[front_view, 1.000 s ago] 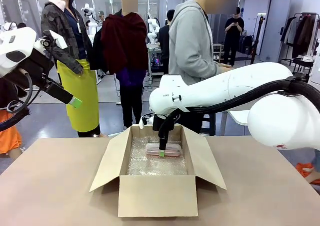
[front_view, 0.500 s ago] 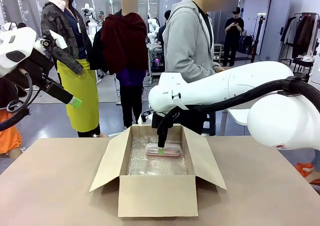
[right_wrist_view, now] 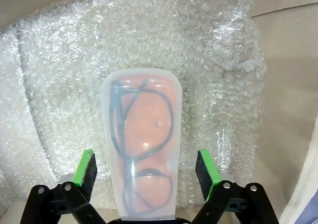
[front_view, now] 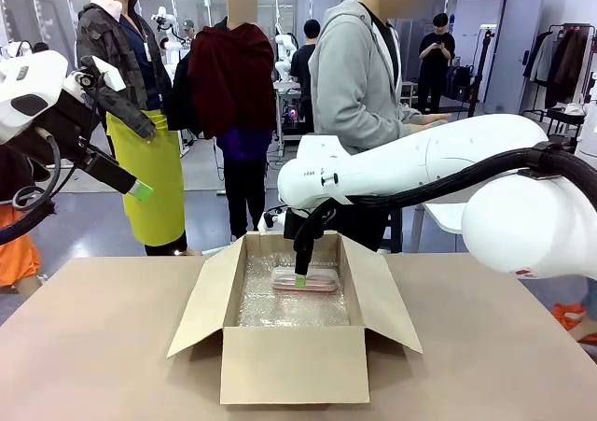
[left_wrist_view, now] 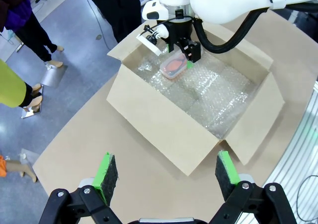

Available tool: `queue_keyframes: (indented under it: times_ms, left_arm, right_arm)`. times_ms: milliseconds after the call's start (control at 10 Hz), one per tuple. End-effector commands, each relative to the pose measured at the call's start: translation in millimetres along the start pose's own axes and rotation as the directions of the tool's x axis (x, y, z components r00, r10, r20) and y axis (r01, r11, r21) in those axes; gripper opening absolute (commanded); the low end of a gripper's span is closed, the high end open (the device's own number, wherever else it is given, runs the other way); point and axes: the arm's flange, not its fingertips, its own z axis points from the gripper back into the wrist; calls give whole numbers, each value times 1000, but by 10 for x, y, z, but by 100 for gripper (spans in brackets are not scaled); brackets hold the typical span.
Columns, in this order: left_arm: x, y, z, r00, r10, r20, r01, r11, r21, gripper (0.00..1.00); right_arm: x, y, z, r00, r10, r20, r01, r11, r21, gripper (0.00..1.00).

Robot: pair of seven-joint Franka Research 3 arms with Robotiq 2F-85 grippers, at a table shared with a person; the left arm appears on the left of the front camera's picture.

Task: Pack the glasses set securely to prepare it for shipping.
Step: Put the Glasses case from the right side of the table into the Package Box.

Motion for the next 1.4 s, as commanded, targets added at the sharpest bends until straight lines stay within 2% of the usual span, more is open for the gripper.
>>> queue_keyframes:
  times_ms: [0, 600, 700, 800, 1000, 1300]
  left_arm:
    - [3, 10, 19, 1000, -5, 3, 5, 1000, 3, 100]
    - [3, 10, 19, 1000, -5, 3, 5, 1000, 3, 100]
    - [3, 10, 19, 1000, -5, 3, 5, 1000, 3, 100]
    - [3, 10, 19, 1000, -5, 3, 5, 1000, 3, 100]
    - [3, 10, 19, 1000, -5, 3, 5, 1000, 3, 100]
    - [3, 10, 19, 1000, -5, 3, 5, 1000, 3, 100]
  right_arm:
    - [16, 11, 5, 1000, 8, 0, -8, 1000, 0, 100]
    - [0, 0, 0, 1000, 0, 0, 0, 1000, 0, 100]
    - [-10, 149, 289, 1000, 1, 28, -2, 1000, 19, 100]
    - [-80, 272, 575, 996, -9, 90, 2, 997, 78, 100]
    - [-274, 478, 1036, 994, -81, 74, 78, 996, 32, 100]
    - [-715, 762, 1451, 976, -180, 126, 179, 984, 20, 100]
